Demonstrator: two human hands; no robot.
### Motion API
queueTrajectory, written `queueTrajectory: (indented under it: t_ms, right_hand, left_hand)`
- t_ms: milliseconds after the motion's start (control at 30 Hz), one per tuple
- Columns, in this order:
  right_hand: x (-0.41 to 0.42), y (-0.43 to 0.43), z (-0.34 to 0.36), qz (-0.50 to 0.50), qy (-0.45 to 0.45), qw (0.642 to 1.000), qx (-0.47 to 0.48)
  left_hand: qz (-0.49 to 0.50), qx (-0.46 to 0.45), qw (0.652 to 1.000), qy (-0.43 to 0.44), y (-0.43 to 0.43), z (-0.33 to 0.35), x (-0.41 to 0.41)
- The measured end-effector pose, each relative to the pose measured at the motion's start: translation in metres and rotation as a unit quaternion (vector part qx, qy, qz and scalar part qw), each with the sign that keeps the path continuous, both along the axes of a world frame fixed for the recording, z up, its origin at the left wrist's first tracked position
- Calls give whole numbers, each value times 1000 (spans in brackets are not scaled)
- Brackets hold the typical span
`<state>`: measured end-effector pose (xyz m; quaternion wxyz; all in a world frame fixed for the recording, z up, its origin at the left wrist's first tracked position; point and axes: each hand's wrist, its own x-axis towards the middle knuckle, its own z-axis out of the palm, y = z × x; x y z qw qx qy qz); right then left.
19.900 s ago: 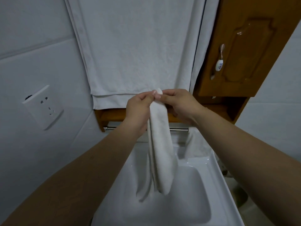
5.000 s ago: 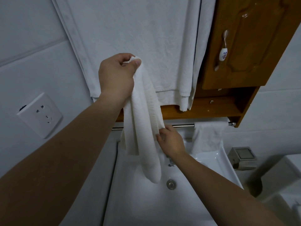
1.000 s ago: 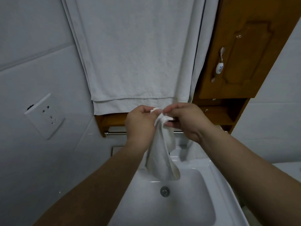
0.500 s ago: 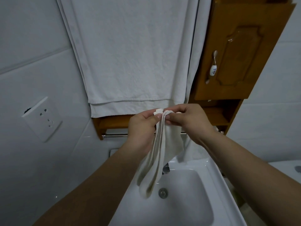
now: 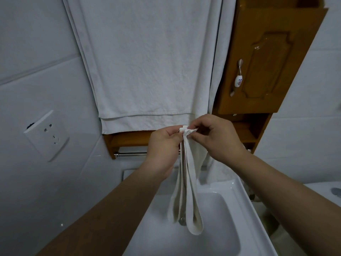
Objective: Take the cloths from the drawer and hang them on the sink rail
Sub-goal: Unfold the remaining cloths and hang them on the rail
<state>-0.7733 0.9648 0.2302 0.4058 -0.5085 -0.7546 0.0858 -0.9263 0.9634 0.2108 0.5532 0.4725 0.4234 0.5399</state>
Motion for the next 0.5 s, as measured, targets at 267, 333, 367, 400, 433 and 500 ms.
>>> queueTrajectory:
  t_ms: [267,333,367,400,433,500]
  right_hand:
    - [2,-3,9,-11,-66,997,-30]
    - [1,-6,8,-21,-62,998,-18]
    - [1,-6,7,-27,-58,998,-15]
    - [1,-7,7,-33,-54,998,-13]
    - [1,-7,6,-38,-51,998,-9]
    - [0,-7,6,-40,-46,998,5]
  left_hand:
    - [-39,47,993,97,-7,1,-5]
    - [-57,50,992,105,-6,-1,-6]
    - [-73,50,991,105,-7,-2,-6]
    - [-92,48,990,100,-9,-2,-6]
    - [-105,46,989,92,-10,-2,-6]
    - [-104,47,991,64,-9,-1,-7]
